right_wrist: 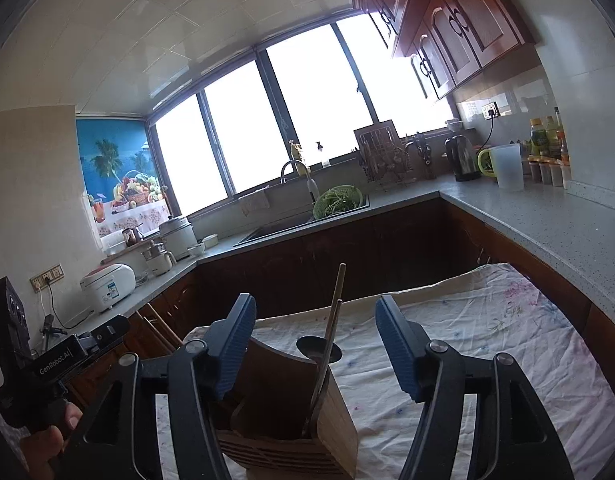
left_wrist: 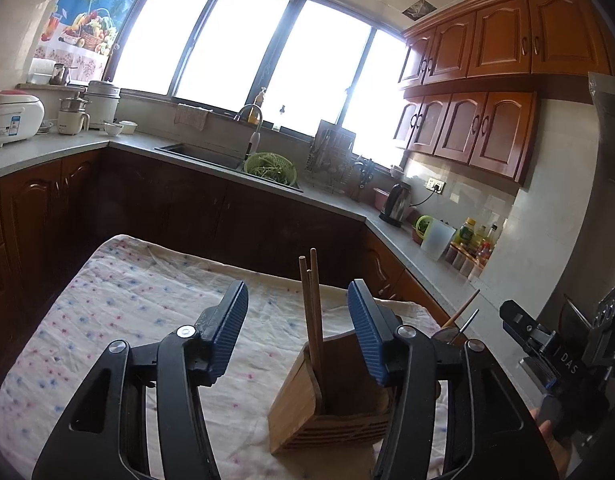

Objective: Organize utensils
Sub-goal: 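Withdraw both open tools from the holder toward the remaining utensils, then close the left tool on another wooden chopstick while the right tool grasps a metal stick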

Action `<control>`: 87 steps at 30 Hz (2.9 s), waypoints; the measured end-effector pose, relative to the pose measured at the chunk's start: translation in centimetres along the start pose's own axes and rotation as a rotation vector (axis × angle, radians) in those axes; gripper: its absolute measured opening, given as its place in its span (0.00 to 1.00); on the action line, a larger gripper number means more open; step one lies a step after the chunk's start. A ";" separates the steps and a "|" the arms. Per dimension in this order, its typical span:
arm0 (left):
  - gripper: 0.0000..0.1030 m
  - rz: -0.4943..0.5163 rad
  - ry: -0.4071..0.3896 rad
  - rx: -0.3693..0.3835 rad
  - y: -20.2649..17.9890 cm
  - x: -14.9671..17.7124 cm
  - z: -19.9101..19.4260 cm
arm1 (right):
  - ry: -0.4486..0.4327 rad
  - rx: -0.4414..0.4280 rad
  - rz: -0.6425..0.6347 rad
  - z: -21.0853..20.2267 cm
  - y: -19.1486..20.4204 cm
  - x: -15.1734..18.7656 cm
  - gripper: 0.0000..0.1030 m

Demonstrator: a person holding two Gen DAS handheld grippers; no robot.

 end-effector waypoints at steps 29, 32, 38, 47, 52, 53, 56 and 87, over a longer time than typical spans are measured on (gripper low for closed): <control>0.91 0.061 0.228 -0.166 6.2 9.9 -12.5 | 0.138 0.020 0.062 -14.8 -0.5 8.2 0.96; 0.91 0.079 0.255 -0.162 6.2 11.2 -13.1 | 0.161 0.036 0.070 -16.2 -0.7 9.5 0.96; 0.91 0.075 0.305 -0.154 6.7 13.7 -14.3 | 0.199 0.051 0.081 -18.1 -1.1 12.0 0.96; 0.91 0.161 0.364 -0.142 5.8 16.6 -15.0 | 0.235 0.067 0.094 -19.1 -1.6 14.2 0.96; 0.91 0.191 0.392 -0.131 5.1 17.5 -14.6 | 0.248 0.053 0.091 -18.6 -1.3 14.4 0.96; 0.91 0.195 0.396 -0.131 5.0 17.7 -14.5 | 0.250 0.050 0.088 -18.5 -1.3 14.4 0.96; 0.91 0.203 0.416 -0.126 4.8 18.0 -14.0 | 0.256 0.046 0.078 -18.3 -1.1 14.4 0.96; 0.32 0.287 0.735 -0.152 5.0 23.4 -6.0 | 0.598 0.066 0.009 -8.3 -3.7 19.2 0.26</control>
Point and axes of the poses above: each gripper's, at about its wrist camera, not at the fingertips, and z roughly the way its jaws point, y to its left, x to its underside, the point moved 7 cm from there along z, roughly the way its jaws point, and after that the axes turned 14 degrees about -z, right-handed, at the moved point
